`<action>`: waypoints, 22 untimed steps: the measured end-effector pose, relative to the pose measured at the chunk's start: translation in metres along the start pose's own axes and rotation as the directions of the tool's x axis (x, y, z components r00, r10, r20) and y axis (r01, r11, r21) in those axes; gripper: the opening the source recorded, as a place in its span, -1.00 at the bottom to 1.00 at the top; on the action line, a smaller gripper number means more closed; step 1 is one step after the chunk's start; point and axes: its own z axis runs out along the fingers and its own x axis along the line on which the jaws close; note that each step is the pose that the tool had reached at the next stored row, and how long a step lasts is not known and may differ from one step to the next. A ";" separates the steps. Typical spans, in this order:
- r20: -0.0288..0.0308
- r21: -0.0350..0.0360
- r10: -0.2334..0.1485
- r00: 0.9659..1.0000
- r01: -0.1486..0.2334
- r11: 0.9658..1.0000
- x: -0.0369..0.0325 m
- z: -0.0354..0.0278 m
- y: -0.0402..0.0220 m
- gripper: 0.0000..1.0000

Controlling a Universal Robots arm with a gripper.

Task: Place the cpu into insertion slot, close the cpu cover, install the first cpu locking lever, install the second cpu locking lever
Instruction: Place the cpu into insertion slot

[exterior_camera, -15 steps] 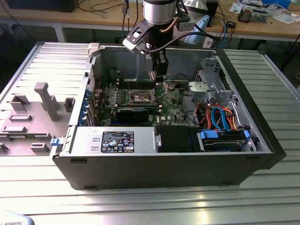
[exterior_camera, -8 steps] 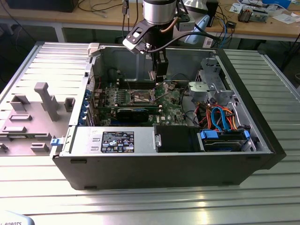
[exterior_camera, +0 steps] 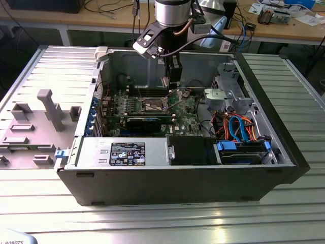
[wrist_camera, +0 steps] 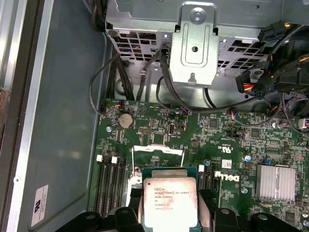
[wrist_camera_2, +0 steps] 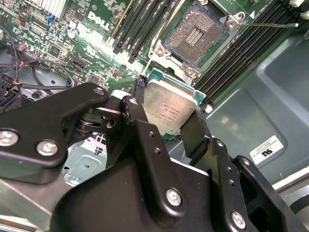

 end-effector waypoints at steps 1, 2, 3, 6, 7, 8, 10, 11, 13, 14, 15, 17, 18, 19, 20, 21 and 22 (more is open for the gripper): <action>0.000 0.000 0.001 1.000 -0.001 1.000 0.0000 0.0000 0.0000 0.08; 0.000 0.000 0.001 1.000 -0.001 1.000 0.0000 0.0000 0.0000 0.08; 0.000 0.000 0.002 1.000 -0.002 1.000 0.0000 0.0000 0.0000 0.08; 0.000 0.000 0.004 1.000 -0.004 1.000 0.0000 0.0001 0.0000 0.08; 0.000 0.000 0.004 1.000 -0.004 1.000 0.0000 0.0001 0.0000 0.08; 0.001 0.000 0.004 1.000 -0.004 1.000 0.0000 0.0001 0.0000 0.08; 0.001 0.000 0.005 1.000 -0.005 1.000 0.0000 0.0001 0.0000 0.08; 0.001 0.000 0.006 1.000 -0.006 1.000 0.0000 0.0002 0.0000 0.08; 0.001 0.000 0.007 1.000 -0.007 1.000 0.0000 0.0001 0.0000 0.08; 0.001 0.000 0.008 1.000 -0.008 1.000 0.0000 0.0001 0.0000 0.08; 0.001 0.000 0.008 1.000 -0.008 1.000 0.0000 0.0002 0.0000 0.08; 0.001 0.000 0.009 1.000 -0.009 1.000 0.0000 0.0002 0.0000 0.08; 0.001 0.000 0.010 1.000 -0.010 1.000 0.0000 0.0002 0.0000 0.08; 0.001 0.000 0.010 1.000 -0.010 1.000 0.0000 0.0002 0.0000 0.08; 0.001 0.000 0.011 1.000 -0.011 1.000 0.0000 0.0002 0.0000 0.08; 0.001 0.000 0.012 1.000 -0.012 1.000 0.0000 0.0003 0.0000 0.08; 0.001 0.000 0.012 1.000 -0.012 1.000 0.0000 0.0003 0.0000 0.08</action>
